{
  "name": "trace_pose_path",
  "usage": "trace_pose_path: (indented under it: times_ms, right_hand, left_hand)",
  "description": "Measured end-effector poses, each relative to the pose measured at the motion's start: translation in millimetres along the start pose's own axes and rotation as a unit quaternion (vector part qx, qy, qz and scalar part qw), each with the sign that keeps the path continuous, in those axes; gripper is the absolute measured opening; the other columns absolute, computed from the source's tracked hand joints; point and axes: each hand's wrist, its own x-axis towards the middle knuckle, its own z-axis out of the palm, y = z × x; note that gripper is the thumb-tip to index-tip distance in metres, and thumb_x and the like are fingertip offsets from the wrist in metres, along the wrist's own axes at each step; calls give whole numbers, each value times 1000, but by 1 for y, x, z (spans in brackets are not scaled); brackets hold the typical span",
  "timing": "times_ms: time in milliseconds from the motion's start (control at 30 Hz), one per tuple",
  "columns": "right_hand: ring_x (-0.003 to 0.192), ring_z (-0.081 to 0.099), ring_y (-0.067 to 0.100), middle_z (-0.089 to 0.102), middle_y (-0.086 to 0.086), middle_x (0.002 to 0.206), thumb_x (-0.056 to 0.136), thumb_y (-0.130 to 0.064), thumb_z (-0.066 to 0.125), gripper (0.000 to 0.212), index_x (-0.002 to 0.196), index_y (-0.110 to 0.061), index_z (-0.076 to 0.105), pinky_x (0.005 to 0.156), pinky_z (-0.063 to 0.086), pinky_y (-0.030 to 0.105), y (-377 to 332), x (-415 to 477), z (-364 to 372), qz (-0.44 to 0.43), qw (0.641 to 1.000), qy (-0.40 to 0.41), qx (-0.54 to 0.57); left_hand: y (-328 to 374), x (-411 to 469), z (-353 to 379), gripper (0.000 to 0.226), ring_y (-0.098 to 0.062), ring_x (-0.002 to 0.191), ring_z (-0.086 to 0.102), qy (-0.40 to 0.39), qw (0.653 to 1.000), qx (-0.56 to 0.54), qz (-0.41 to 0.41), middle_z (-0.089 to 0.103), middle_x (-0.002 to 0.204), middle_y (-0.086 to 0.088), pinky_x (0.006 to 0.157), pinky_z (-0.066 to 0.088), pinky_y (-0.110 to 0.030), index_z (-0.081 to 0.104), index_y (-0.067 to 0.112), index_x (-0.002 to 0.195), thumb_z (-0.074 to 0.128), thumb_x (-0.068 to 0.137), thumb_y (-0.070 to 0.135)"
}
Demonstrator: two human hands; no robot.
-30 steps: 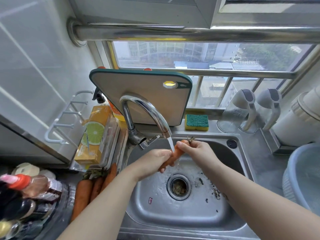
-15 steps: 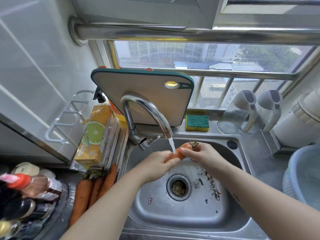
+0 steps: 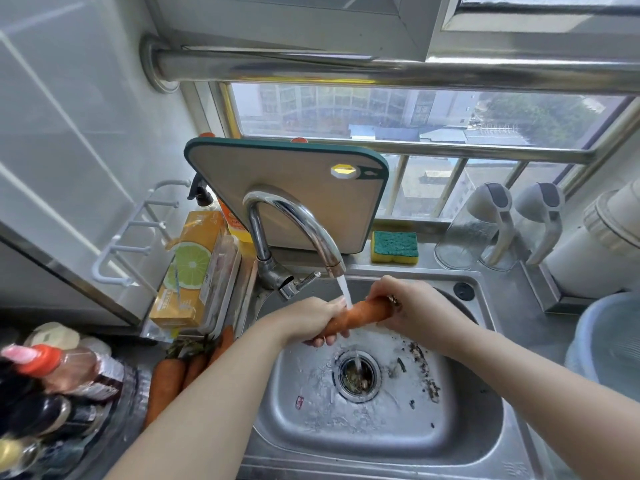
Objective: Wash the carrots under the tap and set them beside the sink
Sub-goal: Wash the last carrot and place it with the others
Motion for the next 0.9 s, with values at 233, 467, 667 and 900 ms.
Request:
trace_pose_path:
  times_ms: [233,467,667,900]
  right_hand:
    - [85,64,11,72,-9,96,70,-18,80,38,106,-22,69,75,48,24,9,-6,-1,-15,999,36,-4]
    - [58,65,4,72,-2,70,85,-38,67,18,88,-20,72,59,49,20,4,-6,-13,108,978,-122,133]
    - [54,59,-2,69,-5,68,87,-32,65,17,84,-16,71,54,40,9,-9,2,-9,99,975,-137,142]
    - [92,62,9,68,-11,108,82,-26,69,29,111,-26,66,81,50,26,-4,7,2,-138,986,-65,-72]
  left_hand:
    - [-3,3,5,40,-10,55,45,54,994,69,71,54,64,6,54,35,-22,62,10,85,44,96,45]
    - [-7,2,23,25,-23,95,56,244,823,489,158,59,104,3,85,33,-35,53,27,110,47,91,13]
    - [-14,2,31,33,-27,103,58,203,843,478,141,57,116,-3,81,43,-38,43,20,120,43,96,43]
    - [-17,0,23,31,-16,63,54,27,982,154,104,58,76,-1,67,45,-34,47,24,83,44,93,53]
